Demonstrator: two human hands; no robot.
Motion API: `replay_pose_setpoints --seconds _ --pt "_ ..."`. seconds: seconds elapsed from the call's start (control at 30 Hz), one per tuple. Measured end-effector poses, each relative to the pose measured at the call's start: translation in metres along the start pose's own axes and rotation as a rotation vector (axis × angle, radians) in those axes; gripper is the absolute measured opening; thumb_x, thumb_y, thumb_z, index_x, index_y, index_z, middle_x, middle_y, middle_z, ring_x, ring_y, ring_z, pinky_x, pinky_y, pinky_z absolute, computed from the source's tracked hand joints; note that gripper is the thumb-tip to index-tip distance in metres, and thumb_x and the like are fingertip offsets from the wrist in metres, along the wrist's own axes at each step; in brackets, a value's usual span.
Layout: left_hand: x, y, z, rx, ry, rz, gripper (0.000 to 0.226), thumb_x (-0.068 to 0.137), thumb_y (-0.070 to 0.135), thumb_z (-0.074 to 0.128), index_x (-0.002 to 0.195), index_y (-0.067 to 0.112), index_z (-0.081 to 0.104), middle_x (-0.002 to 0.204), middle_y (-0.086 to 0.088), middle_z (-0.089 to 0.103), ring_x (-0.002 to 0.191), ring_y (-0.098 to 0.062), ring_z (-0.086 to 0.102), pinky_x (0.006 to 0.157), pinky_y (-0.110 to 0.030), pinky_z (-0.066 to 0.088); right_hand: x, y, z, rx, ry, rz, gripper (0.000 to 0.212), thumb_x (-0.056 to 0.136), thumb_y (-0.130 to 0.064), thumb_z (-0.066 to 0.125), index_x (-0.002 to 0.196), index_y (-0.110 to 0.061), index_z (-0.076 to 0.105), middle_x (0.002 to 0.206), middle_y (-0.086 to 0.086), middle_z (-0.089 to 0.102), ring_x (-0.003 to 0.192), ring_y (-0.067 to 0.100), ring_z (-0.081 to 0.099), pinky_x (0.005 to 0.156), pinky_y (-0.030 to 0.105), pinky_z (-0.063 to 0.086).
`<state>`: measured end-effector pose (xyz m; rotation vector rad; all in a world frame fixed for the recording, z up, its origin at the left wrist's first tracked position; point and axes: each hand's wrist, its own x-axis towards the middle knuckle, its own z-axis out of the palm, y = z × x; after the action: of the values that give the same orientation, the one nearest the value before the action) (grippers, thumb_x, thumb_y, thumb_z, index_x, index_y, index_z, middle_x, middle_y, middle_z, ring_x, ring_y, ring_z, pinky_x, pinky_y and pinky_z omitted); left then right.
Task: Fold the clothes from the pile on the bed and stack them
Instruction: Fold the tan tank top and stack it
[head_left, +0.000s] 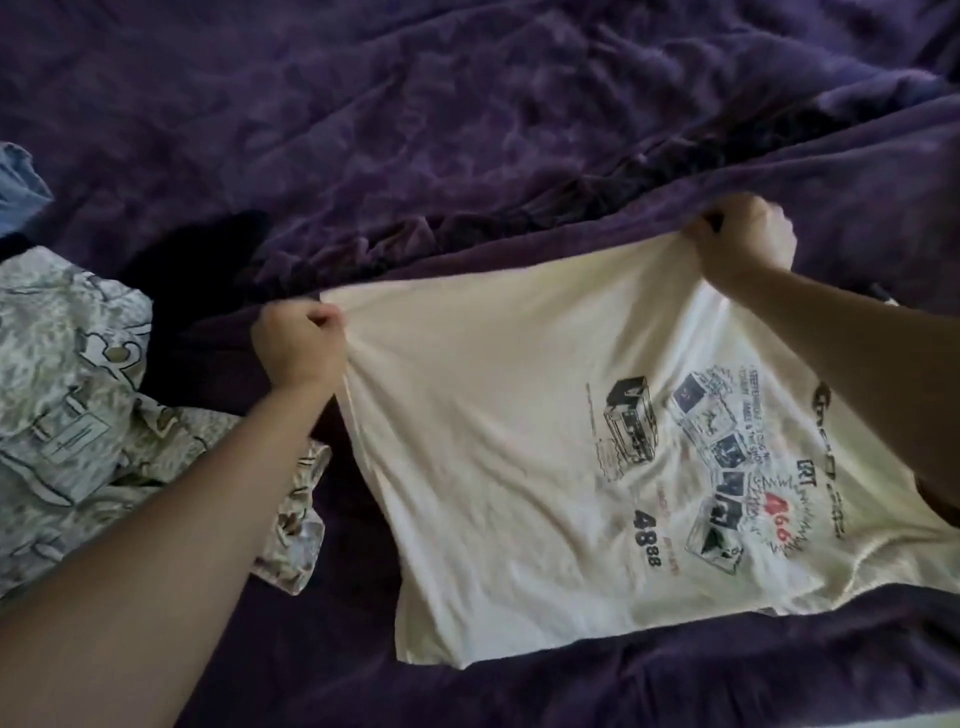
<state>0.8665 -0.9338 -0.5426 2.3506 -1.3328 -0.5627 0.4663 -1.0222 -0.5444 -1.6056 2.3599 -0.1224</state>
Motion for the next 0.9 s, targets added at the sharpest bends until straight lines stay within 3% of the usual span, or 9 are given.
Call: replay_pose_setpoints --seconds 0.17,0.27,0.4,0.6,0.67,0.73,0.8,0.83,0.9 --pt "0.022 -0.001 0.044 -0.025 -0.088 -0.119 0.023 0.084 0.008 0.061 0.104 0.008 0.073 0.104 -0.009 0.072 0.097 -0.023 0.066 0.079 -0.019 0.044 0.015 0.005 0.040 0.034 -0.088 0.015 0.027 0.087 -0.027 0.054 0.102 -0.008 0.066 0.105 0.023 0.065 0.099 0.038 0.060 0.078 0.040 0.045" --pt "0.000 -0.007 0.049 0.011 -0.186 -0.050 0.038 0.083 0.010 0.060 0.121 0.012 0.062 0.119 -0.011 0.061 0.111 -0.026 0.056 0.090 -0.030 0.045 0.001 0.006 0.043 0.009 -0.213 -0.107 0.038 0.087 -0.028 0.061 0.121 -0.011 0.061 0.119 0.024 0.058 0.108 0.039 0.055 0.087 0.041 0.044" --pt "-0.077 -0.020 0.028 -0.020 -0.061 0.041 0.039 0.083 0.018 0.065 0.121 0.010 0.056 0.121 -0.013 0.052 0.113 -0.028 0.048 0.096 -0.038 0.043 -0.061 0.026 0.020 0.050 -0.106 -0.319 0.041 0.087 -0.023 0.065 0.124 -0.011 0.051 0.133 0.017 0.046 0.118 0.035 0.045 0.092 0.045 0.042" --pt "-0.234 -0.066 0.009 0.069 -0.361 -0.251 0.061 0.083 0.029 0.070 0.134 0.007 0.046 0.129 -0.014 0.053 0.119 -0.031 0.049 0.096 -0.044 0.043 -0.211 0.100 0.012 0.052 -0.141 -0.465 0.011 0.083 -0.004 0.070 0.094 -0.002 0.068 0.098 0.013 0.064 0.080 0.026 0.061 0.060 0.027 0.044" --pt "-0.275 -0.083 0.007 0.094 -0.433 -0.370 0.073 0.079 0.034 0.073 0.139 0.007 0.041 0.133 -0.013 0.051 0.123 -0.031 0.048 0.097 -0.046 0.043 -0.252 0.129 0.011 0.039 -0.215 -0.489 0.009 0.077 -0.001 0.074 0.081 -0.006 0.068 0.084 0.008 0.063 0.069 0.025 0.061 0.047 0.030 0.046" --pt "-0.300 -0.091 0.008 0.057 -0.442 -0.441 0.067 0.076 0.033 0.076 0.131 0.007 0.049 0.119 -0.009 0.060 0.112 -0.030 0.055 0.089 -0.045 0.047 -0.285 0.157 0.012 0.019 -0.284 -0.492 0.015 0.070 -0.002 0.078 0.072 -0.010 0.065 0.074 0.006 0.061 0.065 0.028 0.062 0.044 0.033 0.047" --pt "-0.310 -0.094 0.010 -0.038 -0.403 -0.454 0.032 0.076 0.024 0.078 0.100 0.007 0.064 0.082 -0.001 0.065 0.083 -0.026 0.063 0.066 -0.034 0.047 -0.312 0.180 0.016 -0.017 -0.370 -0.408 0.018 0.069 -0.013 0.078 0.067 -0.015 0.060 0.068 0.001 0.061 0.060 0.028 0.062 0.047 0.029 0.042" --pt "-0.312 -0.093 0.010 -0.081 -0.383 -0.446 0.019 0.076 0.019 0.078 0.080 0.007 0.063 0.068 0.002 0.063 0.069 -0.022 0.062 0.057 -0.030 0.043 -0.323 0.190 0.020 -0.059 -0.438 -0.310 0.020 0.072 -0.025 0.075 0.065 -0.019 0.057 0.068 -0.001 0.061 0.063 0.028 0.063 0.051 0.028 0.040" --pt "-0.315 -0.094 0.011 -0.153 -0.307 -0.428 0.025 0.076 0.015 0.077 0.064 0.005 0.058 0.057 -0.001 0.062 0.053 -0.013 0.055 0.049 -0.028 0.038 -0.344 0.204 0.031 -0.138 -0.592 -0.013 0.032 0.076 -0.053 0.066 0.068 -0.024 0.055 0.073 -0.003 0.059 0.077 0.027 0.064 0.058 0.030 0.039"
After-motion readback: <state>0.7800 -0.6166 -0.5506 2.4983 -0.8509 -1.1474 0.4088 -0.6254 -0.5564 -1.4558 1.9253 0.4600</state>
